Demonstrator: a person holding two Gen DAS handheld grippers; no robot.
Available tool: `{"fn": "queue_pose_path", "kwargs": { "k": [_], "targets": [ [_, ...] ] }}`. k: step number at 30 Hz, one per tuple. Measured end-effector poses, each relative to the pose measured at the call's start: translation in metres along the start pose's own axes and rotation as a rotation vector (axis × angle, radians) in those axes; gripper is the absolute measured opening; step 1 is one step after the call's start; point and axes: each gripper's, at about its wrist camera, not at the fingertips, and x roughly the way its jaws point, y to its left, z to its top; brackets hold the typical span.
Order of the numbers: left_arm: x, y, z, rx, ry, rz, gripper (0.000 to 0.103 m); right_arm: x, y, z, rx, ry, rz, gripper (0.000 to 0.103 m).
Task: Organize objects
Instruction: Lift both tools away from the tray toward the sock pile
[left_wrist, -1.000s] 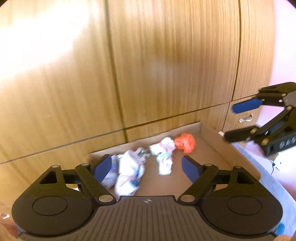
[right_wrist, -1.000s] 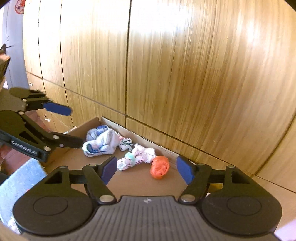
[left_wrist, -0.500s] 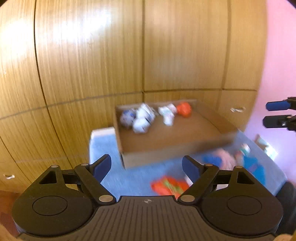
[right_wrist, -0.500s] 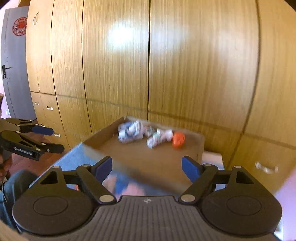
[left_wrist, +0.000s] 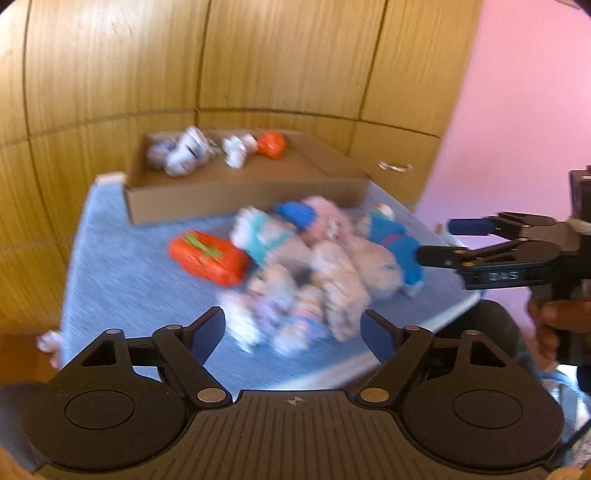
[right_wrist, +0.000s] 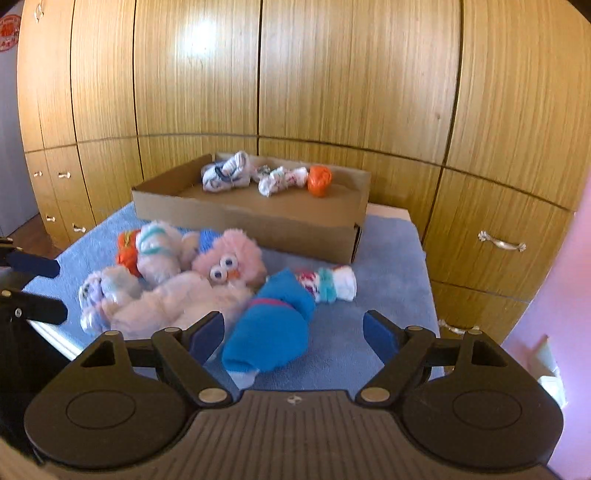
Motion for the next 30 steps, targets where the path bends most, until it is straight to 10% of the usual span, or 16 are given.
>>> {"fn": "queue_pose_path", "kwargs": {
  "k": [30],
  "targets": [
    [0.050,0.015,0.014,0.080,0.177,-0.068,0.063,0.018,0.000,-0.012,0.040,0.039,0.062,0.077]
  ]
}}
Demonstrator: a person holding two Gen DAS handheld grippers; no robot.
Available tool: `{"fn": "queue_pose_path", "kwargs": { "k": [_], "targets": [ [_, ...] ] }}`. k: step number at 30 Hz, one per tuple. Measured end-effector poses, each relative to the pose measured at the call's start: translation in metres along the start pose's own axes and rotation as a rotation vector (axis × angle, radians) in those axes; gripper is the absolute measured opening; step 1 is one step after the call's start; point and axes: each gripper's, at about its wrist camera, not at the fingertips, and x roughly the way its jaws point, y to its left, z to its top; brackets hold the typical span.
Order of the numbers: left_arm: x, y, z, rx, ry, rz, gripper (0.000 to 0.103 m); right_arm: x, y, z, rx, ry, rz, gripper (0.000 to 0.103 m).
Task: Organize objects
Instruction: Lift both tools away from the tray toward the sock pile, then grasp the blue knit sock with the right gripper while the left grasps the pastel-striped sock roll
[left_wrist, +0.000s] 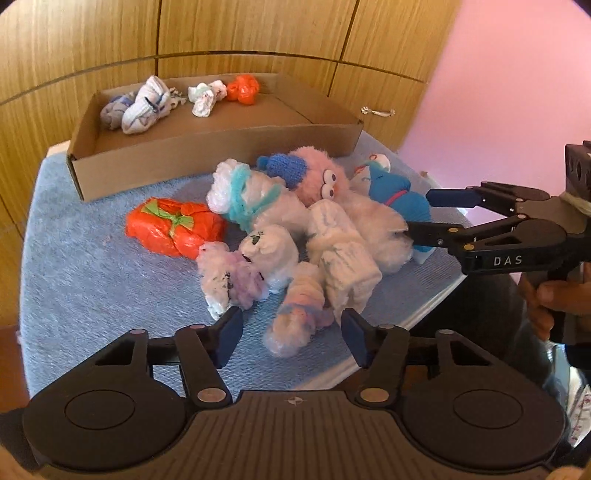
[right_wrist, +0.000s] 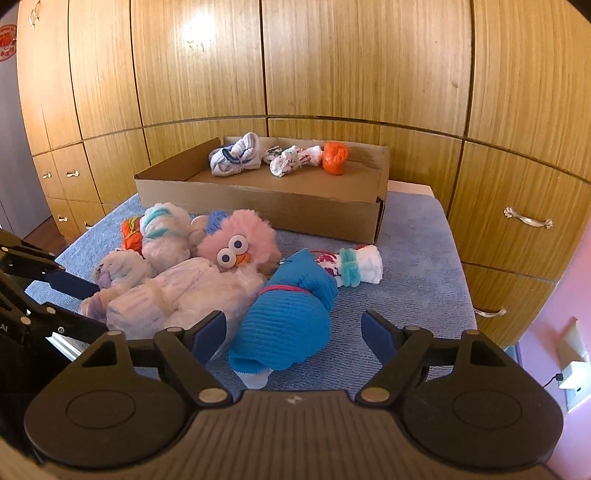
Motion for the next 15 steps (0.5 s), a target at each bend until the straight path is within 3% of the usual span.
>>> {"fn": "queue_pose_path", "kwargs": {
  "k": [6,15],
  "targets": [
    [0.003,-0.006,-0.002,0.064,-0.001,0.033,0.058,0.002,-0.002,-0.002,0.013,0.007,-0.018,0.075],
    [0.009,-0.014,-0.008,0.153,-0.010,0.059,0.042,0.008,0.002,0.000,0.030,0.023,0.001,0.059]
  ]
}}
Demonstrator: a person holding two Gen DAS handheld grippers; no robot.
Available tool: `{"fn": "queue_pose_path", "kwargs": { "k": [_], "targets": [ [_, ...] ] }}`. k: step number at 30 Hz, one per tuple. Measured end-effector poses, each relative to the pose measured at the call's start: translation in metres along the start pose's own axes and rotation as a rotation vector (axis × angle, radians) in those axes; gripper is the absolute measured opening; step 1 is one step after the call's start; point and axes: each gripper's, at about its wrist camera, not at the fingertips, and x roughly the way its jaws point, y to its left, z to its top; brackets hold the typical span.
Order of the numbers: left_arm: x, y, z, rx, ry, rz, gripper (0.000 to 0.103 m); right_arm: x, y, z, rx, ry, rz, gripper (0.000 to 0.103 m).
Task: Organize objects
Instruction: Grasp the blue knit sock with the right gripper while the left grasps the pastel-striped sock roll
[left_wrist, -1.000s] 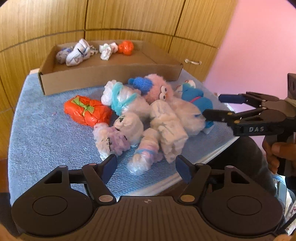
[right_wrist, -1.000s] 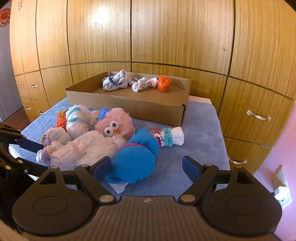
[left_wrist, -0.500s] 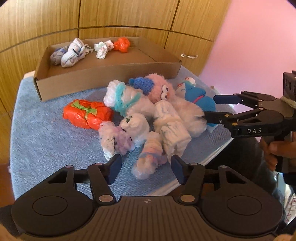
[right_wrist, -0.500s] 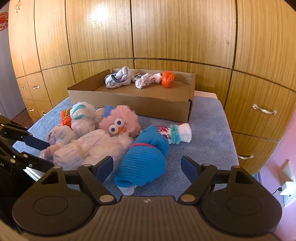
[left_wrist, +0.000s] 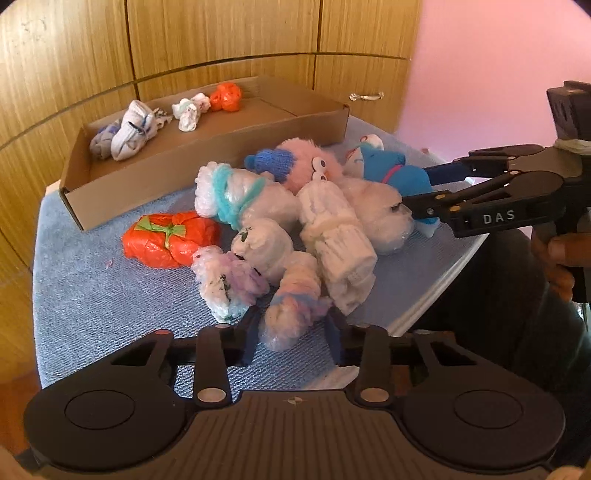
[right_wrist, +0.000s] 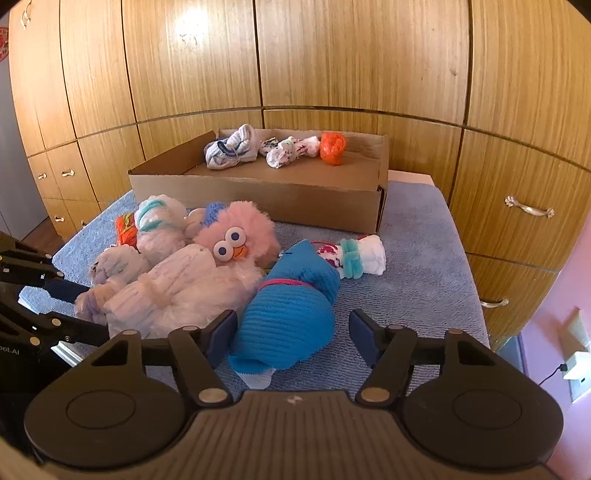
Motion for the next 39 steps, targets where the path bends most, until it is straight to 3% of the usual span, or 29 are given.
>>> {"fn": "queue_pose_path", "kwargs": {
  "k": [1,4,6,26,39],
  "targets": [
    [0.000,-0.001,0.000,0.004,-0.002,0.000,0.041,0.001,-0.001,0.000,0.005,0.000,0.009,0.051],
    [-0.001,-0.001,0.000,-0.003,-0.007,-0.008,0.037,0.000,-0.004,-0.002,0.017,-0.010,0.035,0.049],
    [-0.004,-0.001,0.000,-0.009,-0.014,-0.020,0.026,-0.003,-0.007,-0.003,0.027,-0.020,0.049,0.048],
    [-0.035,0.004,0.009,-0.040,-0.084,-0.003,0.026,-0.030,-0.014,0.009,0.018,-0.094,0.052,0.047],
    [-0.027,0.003,0.009,-0.051,-0.079,-0.013,0.026,-0.005,-0.021,-0.011,0.034,-0.013,0.014,0.048]
  ]
}}
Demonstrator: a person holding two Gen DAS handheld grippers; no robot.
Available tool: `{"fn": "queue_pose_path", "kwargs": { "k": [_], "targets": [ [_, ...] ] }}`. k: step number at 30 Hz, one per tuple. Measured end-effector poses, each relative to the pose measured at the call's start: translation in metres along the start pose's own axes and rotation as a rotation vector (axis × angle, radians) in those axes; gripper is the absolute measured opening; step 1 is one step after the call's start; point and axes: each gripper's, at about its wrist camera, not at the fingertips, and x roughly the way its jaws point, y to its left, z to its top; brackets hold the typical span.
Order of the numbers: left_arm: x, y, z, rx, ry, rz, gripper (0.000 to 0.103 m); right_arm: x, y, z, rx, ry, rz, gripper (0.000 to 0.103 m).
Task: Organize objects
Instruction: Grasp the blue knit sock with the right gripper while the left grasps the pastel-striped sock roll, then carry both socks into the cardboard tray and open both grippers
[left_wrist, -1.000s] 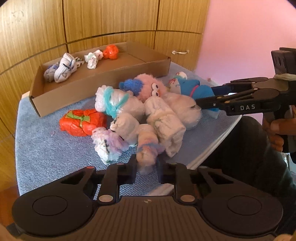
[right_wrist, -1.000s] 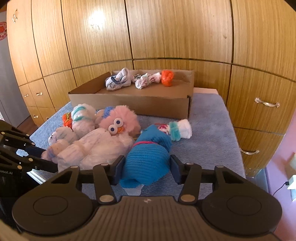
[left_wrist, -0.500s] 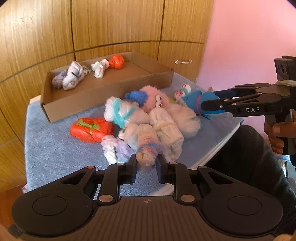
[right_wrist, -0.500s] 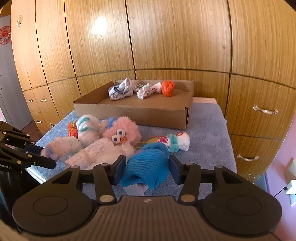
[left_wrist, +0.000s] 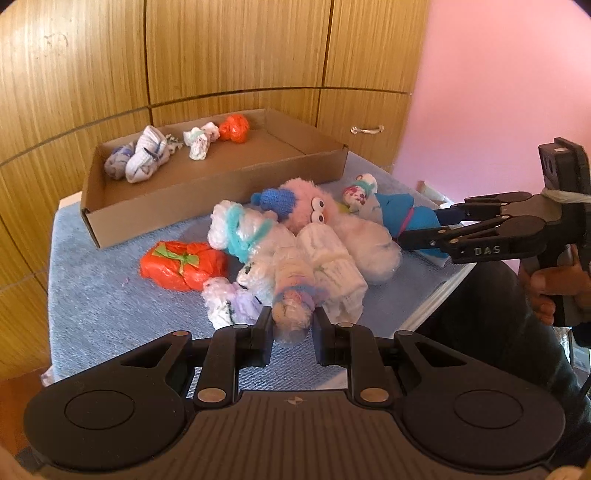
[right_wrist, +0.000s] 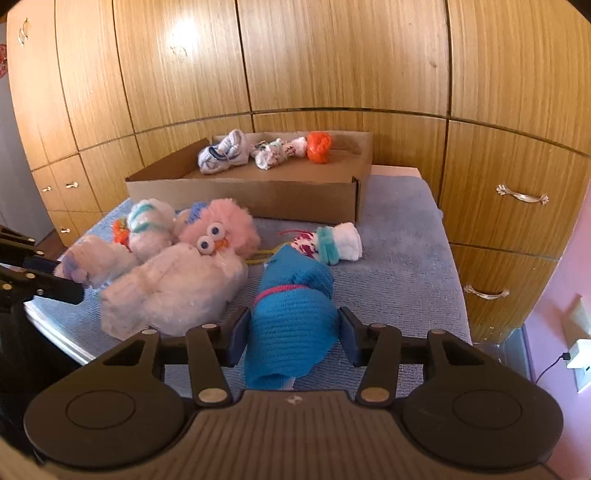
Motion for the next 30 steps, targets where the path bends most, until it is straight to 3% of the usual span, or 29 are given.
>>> {"fn": "queue_pose_path", "kwargs": {
  "k": [8,15,23,30],
  "targets": [
    [-0.006,0.003,0.006,-0.013,-0.014,0.010,0.026,-0.004,-0.002,0.000,-0.006,-0.039,-0.005,0.045],
    [-0.014,0.016,0.032,-0.015,-0.051,0.020,0.026,-0.031,-0.002,0.027,-0.042,-0.112,0.013,0.045],
    [-0.004,0.037,0.112,0.040,-0.105,0.048,0.026,-0.029,-0.003,0.104,-0.149,-0.205,0.015,0.045],
    [0.032,0.044,0.180,0.064,-0.110,0.057,0.026,0.012,-0.018,0.161,-0.136,-0.196,0.023,0.045]
  ]
}}
